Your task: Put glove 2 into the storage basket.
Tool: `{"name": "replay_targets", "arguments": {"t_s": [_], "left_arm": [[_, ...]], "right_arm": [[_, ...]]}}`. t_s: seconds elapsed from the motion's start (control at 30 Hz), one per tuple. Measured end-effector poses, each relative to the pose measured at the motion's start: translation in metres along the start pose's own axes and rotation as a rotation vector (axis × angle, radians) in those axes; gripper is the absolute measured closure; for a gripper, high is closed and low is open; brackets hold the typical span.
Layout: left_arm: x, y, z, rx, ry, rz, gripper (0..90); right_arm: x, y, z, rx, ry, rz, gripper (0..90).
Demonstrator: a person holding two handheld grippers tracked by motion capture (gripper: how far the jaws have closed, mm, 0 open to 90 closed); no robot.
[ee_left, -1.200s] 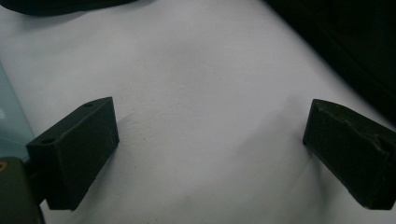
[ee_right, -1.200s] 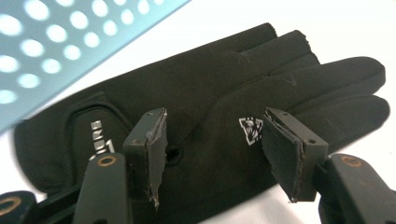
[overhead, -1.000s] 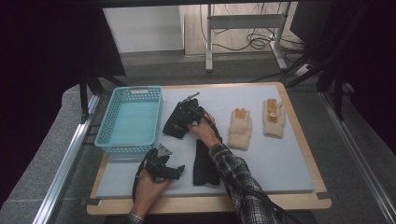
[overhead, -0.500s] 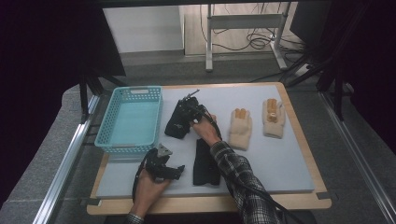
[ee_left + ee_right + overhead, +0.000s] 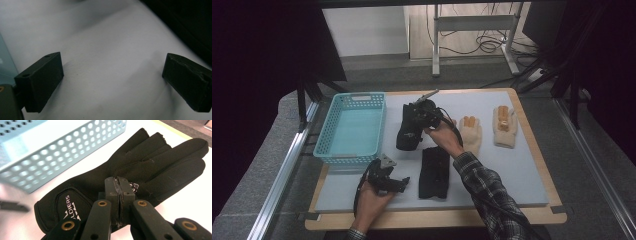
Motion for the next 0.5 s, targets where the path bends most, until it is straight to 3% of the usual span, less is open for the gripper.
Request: {"name": "replay_targets", "arguments": {"t_s": [0.23, 0.5], "left_arm": [[0.000, 0.000, 0.000, 0.000, 0.000, -0.001, 3.7], [0.000, -0.001, 0.000, -0.005, -0.002, 0.004, 3.7]], "right_arm": [[0.007, 0.016, 0.041, -0.001, -0.031, 0.021, 87.0], [0.019, 0.053, 0.089, -0.011, -0.058, 0.022, 86.9]]}}
Point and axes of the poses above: each handheld gripper's, and its own axes: z roughly backward along the jaws, y roughly out of its underside, x roughly to its left, the point moved 9 cm from there along -z, roughly forward along the jaws, and after that the axes turned 9 degrees about -z, right-handed, at the moved point
